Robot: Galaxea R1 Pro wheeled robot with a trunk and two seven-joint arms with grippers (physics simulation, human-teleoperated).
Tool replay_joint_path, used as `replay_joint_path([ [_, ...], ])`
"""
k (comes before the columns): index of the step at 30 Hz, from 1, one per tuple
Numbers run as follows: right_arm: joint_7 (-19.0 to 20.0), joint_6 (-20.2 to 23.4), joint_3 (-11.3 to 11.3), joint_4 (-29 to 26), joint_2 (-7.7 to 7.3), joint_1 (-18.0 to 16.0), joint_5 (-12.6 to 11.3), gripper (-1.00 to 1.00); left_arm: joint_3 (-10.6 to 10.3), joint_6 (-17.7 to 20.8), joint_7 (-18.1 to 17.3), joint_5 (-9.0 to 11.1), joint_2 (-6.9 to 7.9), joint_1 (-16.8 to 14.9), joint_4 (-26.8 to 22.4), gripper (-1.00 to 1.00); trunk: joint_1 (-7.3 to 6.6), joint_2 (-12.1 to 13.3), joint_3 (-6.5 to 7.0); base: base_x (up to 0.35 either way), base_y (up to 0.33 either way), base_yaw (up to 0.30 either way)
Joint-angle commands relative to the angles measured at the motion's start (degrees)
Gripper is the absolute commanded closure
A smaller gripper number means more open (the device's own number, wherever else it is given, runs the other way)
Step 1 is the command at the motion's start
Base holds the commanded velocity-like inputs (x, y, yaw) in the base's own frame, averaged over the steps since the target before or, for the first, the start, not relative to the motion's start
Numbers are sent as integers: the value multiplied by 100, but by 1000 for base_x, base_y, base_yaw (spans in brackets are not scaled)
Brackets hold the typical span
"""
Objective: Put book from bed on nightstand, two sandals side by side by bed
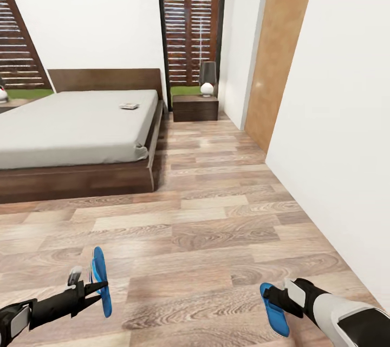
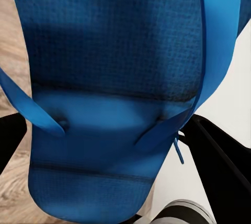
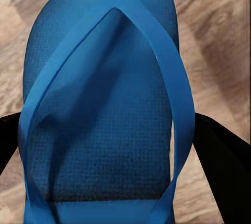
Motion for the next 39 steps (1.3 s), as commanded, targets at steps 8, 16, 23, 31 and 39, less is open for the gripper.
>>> replay_joint_path([
  [8, 1, 16, 49, 5, 1, -5, -54, 100, 55, 58, -19, -23, 3, -2, -1, 100, 0, -2, -5, 148, -154, -30],
  [16, 1, 16, 49, 5, 3, -5, -53, 100, 56, 57, -19, -23, 3, -2, -3, 100, 0, -2, -5, 159, -155, -2],
  [23, 1, 16, 49, 5, 6, -5, -52, 100, 57, 58, -19, -23, 3, -2, -1, 100, 0, -2, -5, 166, -155, 0],
  [31, 1, 16, 49, 5, 8, -5, -52, 100, 57, 58, -22, -23, 3, -2, -1, 100, 0, -2, -5, 167, -155, 0],
  [39, 1, 16, 49, 5, 8, -5, -54, 100, 57, 58, -20, -23, 3, -2, -1, 100, 0, -2, -5, 167, -155, 0],
])
